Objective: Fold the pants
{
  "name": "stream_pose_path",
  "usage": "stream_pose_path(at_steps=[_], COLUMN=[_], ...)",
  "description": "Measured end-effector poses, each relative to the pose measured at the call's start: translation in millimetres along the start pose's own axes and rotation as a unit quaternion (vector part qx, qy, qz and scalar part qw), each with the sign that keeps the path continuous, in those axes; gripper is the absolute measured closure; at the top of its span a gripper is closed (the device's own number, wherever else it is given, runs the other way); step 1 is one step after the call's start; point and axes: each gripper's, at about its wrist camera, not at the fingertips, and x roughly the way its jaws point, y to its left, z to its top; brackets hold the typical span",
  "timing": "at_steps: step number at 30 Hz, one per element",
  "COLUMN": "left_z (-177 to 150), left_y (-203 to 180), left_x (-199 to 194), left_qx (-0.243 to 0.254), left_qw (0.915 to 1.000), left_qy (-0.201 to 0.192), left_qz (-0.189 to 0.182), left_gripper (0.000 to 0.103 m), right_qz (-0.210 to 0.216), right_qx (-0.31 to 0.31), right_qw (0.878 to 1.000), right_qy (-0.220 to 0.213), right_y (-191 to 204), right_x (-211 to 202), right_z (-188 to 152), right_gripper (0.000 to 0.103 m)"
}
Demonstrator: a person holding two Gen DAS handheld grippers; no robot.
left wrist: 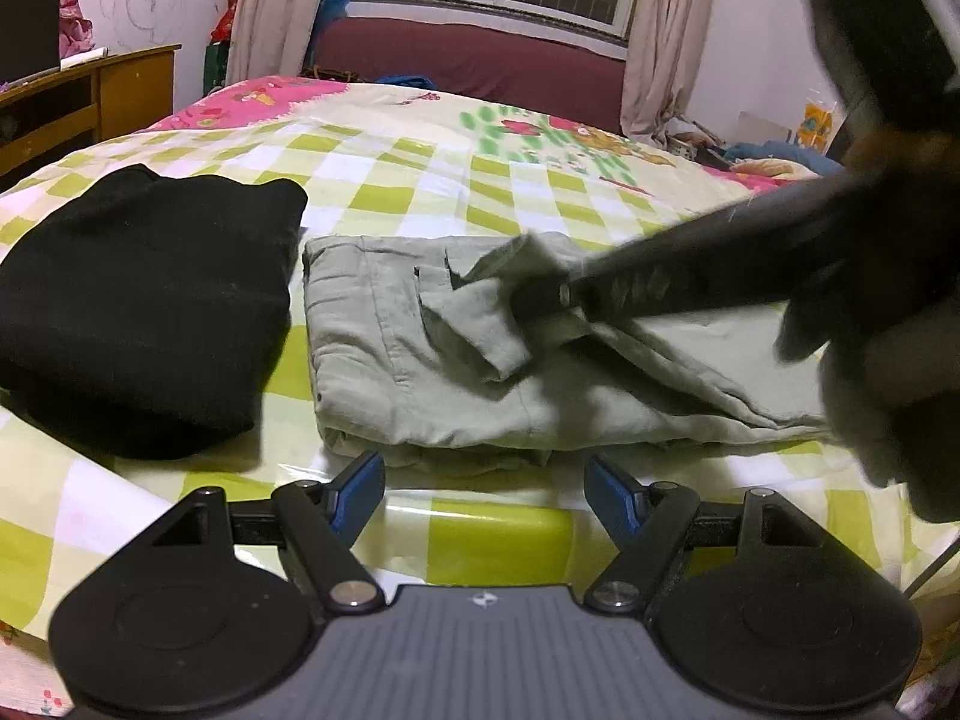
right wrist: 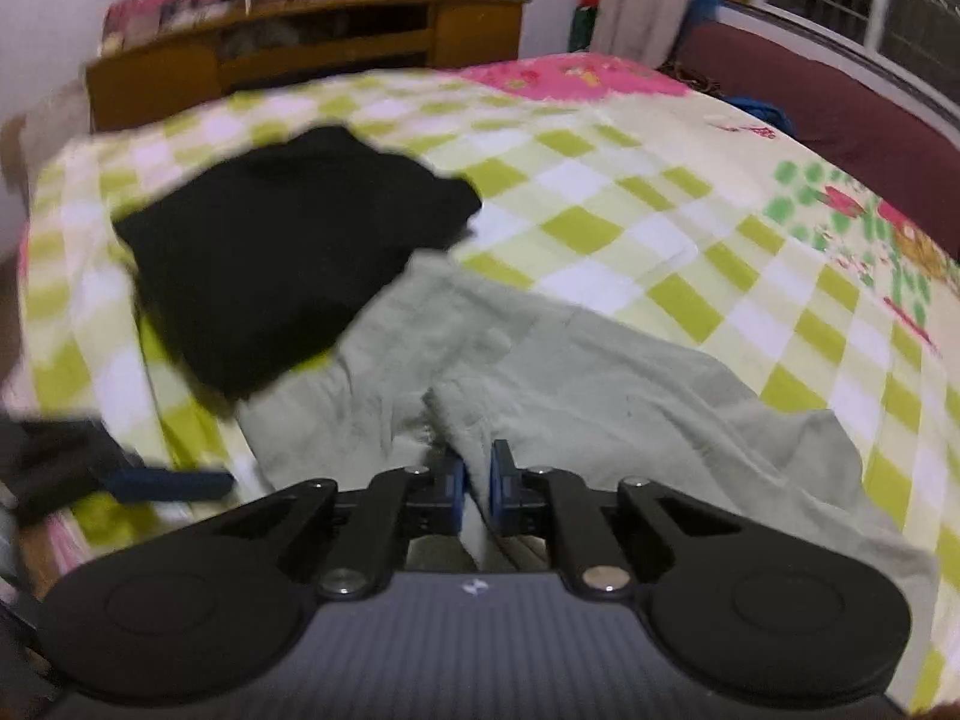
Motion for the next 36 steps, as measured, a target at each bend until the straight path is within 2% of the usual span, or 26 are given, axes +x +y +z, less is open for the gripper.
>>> stream_pose_path(at_steps=[4,8,10,13,15,17,18,20,21,23,25,32,36], left_z=[0.6,-0.1,-0.4,-0.2,-0.2,-0.3,-0.7,-2.3,-3.2,-4.2,-3.8,-6.3,-9.5], left_y=[-0.3,-0.7,0.2,0.8,0.0,-0.6,-0.2,1.3,1.8,3.0,2.0,4.5,9.9], left_x=[1.8,-0.2,0.0,2.0,2.7,1.9,1.4,1.1,1.3,1.9,1.8,1.3,3.0], left_qx=[0.001,0.002,0.0,-0.001,0.001,0.0,0.0,-0.003,-0.004,-0.006,-0.002,0.001,-0.005], left_qw=[1.0,1.0,1.0,1.0,1.0,1.0,1.0,1.0,1.0,0.9999,1.0,0.9999,0.9997], left_qy=[0.003,0.0,0.0,0.003,0.005,0.003,0.003,0.004,0.006,0.009,0.007,0.013,0.022], left_qz=[-0.001,-0.002,-0.003,-0.006,-0.006,-0.005,-0.005,-0.003,-0.001,-0.003,-0.003,0.0,0.003], left_gripper=[0.017,0.017,0.017,0.017,0.017,0.017,0.017,0.016,0.016,0.016,0.016,0.016,0.016], right_qz=[0.019,0.016,0.023,0.036,0.041,0.036,0.044,0.045,0.039,0.034,0.029,0.04,0.016], right_qx=[-0.027,-0.019,-0.009,-0.025,-0.048,-0.07,-0.064,-0.073,-0.082,-0.097,-0.12,-0.144,-0.16], right_qw=[0.999,1.0,1.0,0.998,0.997,0.997,0.997,0.996,0.996,0.995,0.992,0.988,0.987], right_qy=[-0.018,0.009,-0.004,-0.046,-0.048,-0.011,0.006,0.021,0.02,0.014,0.007,0.027,0.027], right_y=[15.3,16.0,17.5,28.2,36.1,39.8,38.2,38.5,38.5,36.7,37.8,42.4,44.2], right_x=[-8.2,8.5,3.8,-11.9,-9.9,8.2,15.1,20.7,19.9,15.3,10.7,22.5,31.9], right_z=[1.7,-4.2,-1.7,7.6,9.2,3.0,-0.2,-7.0,-8.8,-10.2,-13.5,-21.4,-24.2], right_gripper=[0.092,0.098,0.098,0.098,0.098,0.091,0.091,0.091,0.087,0.06,0.053,0.053,0.053])
